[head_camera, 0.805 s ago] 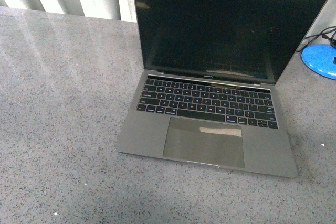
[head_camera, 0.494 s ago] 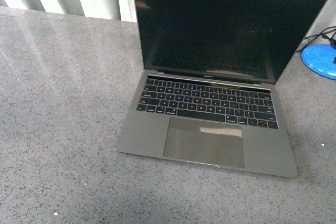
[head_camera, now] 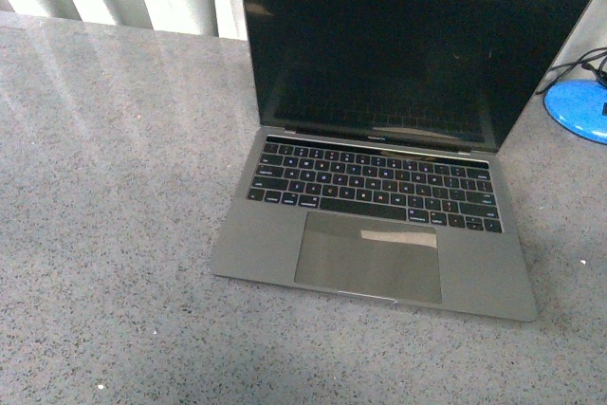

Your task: Close laptop

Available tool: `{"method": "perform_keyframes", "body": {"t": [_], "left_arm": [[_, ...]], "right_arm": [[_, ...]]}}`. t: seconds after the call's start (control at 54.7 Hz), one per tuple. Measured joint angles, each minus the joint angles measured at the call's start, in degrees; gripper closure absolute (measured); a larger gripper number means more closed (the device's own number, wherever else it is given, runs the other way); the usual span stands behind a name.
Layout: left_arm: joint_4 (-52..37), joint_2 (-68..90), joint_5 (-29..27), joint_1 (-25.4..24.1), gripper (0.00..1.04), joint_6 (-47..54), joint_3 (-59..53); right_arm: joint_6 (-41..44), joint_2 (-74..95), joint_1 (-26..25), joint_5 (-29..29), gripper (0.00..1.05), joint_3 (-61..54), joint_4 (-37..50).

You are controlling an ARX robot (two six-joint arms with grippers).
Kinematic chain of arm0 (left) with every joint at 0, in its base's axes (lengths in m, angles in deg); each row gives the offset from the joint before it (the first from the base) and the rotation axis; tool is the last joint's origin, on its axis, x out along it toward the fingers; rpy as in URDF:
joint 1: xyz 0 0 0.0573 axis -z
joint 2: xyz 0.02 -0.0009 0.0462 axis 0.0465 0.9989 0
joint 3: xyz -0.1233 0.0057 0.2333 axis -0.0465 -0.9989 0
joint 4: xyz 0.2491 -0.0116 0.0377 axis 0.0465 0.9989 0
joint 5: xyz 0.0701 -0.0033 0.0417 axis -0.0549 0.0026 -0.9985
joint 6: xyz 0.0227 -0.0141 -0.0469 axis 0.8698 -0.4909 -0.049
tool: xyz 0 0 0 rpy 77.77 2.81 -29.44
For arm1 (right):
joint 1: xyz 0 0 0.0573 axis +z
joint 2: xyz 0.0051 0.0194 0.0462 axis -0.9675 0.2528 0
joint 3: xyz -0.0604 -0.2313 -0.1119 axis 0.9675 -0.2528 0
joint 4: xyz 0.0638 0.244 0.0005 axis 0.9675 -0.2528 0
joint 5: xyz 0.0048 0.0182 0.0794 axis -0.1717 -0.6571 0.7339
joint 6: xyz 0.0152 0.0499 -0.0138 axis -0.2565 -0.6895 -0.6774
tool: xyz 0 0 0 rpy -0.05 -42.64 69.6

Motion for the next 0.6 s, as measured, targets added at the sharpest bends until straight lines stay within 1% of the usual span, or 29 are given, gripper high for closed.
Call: {"method": "perform_keyframes", "body": {"t": [0.604], "left_arm": [[0.00,0.00,0.00,0.00,0.07,0.00,0.00]], "right_arm": [[0.02,0.00,0.00,0.00,0.10,0.00,0.00]]}}
